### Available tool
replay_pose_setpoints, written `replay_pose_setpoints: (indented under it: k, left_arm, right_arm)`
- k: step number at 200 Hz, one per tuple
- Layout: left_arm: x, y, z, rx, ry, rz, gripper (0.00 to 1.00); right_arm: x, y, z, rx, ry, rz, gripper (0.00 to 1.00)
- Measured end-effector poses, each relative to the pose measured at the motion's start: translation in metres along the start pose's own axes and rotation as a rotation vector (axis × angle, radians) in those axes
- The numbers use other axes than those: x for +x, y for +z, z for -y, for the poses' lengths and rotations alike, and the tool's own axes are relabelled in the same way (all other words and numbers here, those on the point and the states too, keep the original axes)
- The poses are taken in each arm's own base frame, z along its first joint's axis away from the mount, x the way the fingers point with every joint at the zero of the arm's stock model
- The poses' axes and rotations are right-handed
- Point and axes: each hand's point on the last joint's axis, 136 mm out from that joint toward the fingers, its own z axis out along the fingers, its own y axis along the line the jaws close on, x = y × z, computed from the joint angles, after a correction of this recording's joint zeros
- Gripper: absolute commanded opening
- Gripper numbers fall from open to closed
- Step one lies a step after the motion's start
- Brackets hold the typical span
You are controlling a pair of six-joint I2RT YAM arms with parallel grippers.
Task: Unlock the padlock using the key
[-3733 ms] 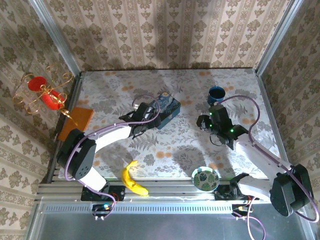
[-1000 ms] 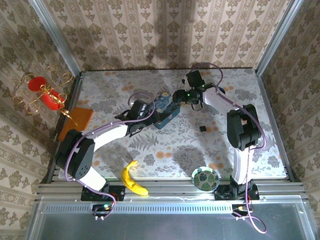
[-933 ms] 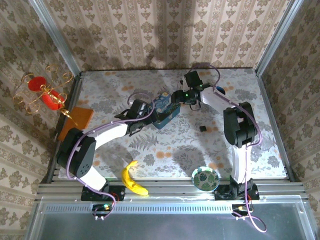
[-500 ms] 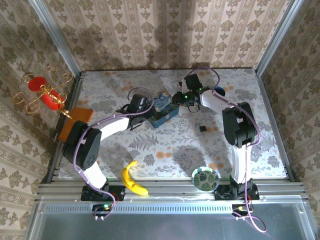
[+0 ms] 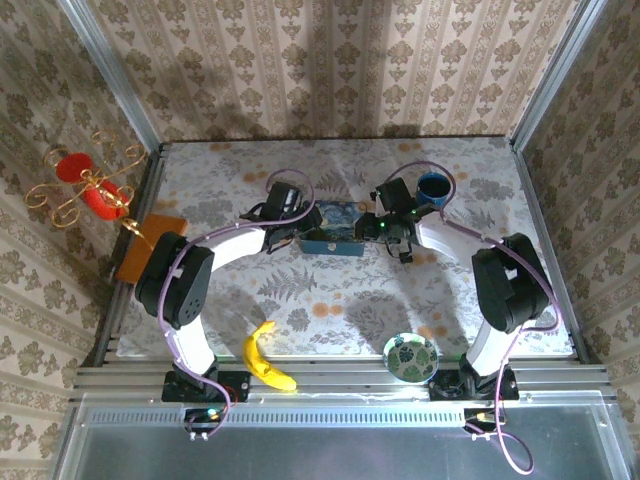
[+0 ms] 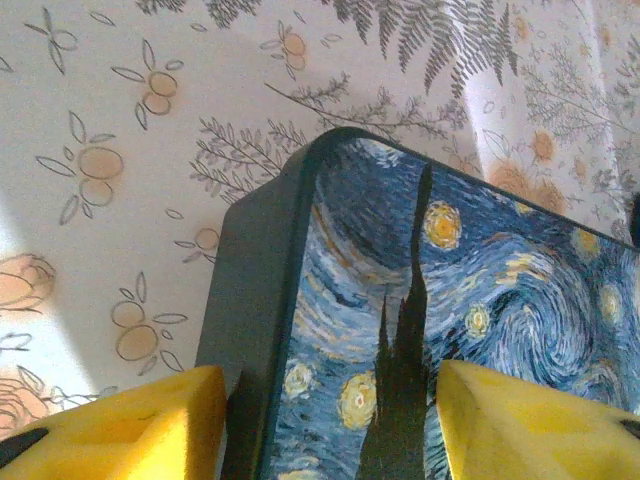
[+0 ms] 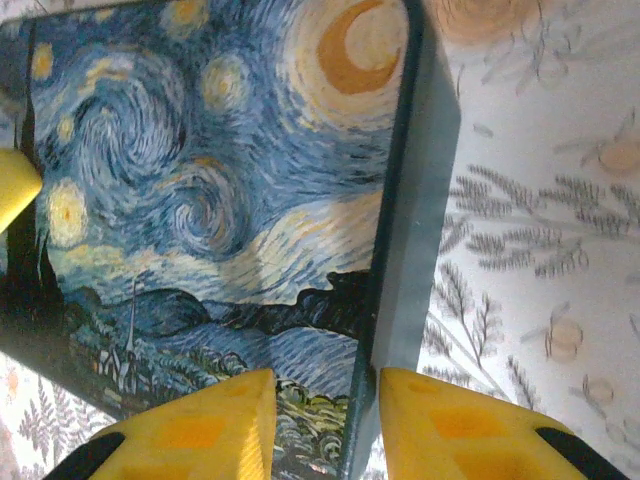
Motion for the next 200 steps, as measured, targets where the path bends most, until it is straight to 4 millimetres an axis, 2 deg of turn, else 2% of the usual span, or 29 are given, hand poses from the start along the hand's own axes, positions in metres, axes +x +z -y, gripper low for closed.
replay_pose_setpoints:
  k: [19,56,103,128,149,176,200]
  left_arm:
    - [0.003,0.001,0.002,0.010,0.000,0.003,0.61]
    - [0.006,-0.004,-0.001,0.011,-0.006,0.004,0.61]
    - [0.012,-0.024,-0.005,0.013,-0.029,0.007,0.63]
    - [0.011,-0.039,-0.003,0.035,-0.045,0.027,0.67]
    - [0.008,-0.060,0.000,0.054,-0.050,0.060,0.77]
    - [-0.008,-0.103,-0.005,0.043,-0.032,0.154,0.99]
    - [-0.031,-0.153,-0.029,-0.025,-0.012,0.305,1.00]
  right_arm:
    - [0.002,-0.003,0.004,0.016,0.010,0.007,0.43]
    - [0.001,-0.005,0.010,0.053,0.013,0.020,0.48]
    - [-0.005,-0.012,0.017,0.096,0.009,0.038,0.50]
    - [-0.013,-0.025,0.021,0.117,0.001,0.064,0.55]
    - [-0.023,-0.045,0.023,0.133,-0.006,0.112,0.60]
    - [-0.037,-0.080,0.029,0.159,-0.019,0.207,0.72]
    - [-0.033,-0.109,0.050,0.207,-0.016,0.277,0.83]
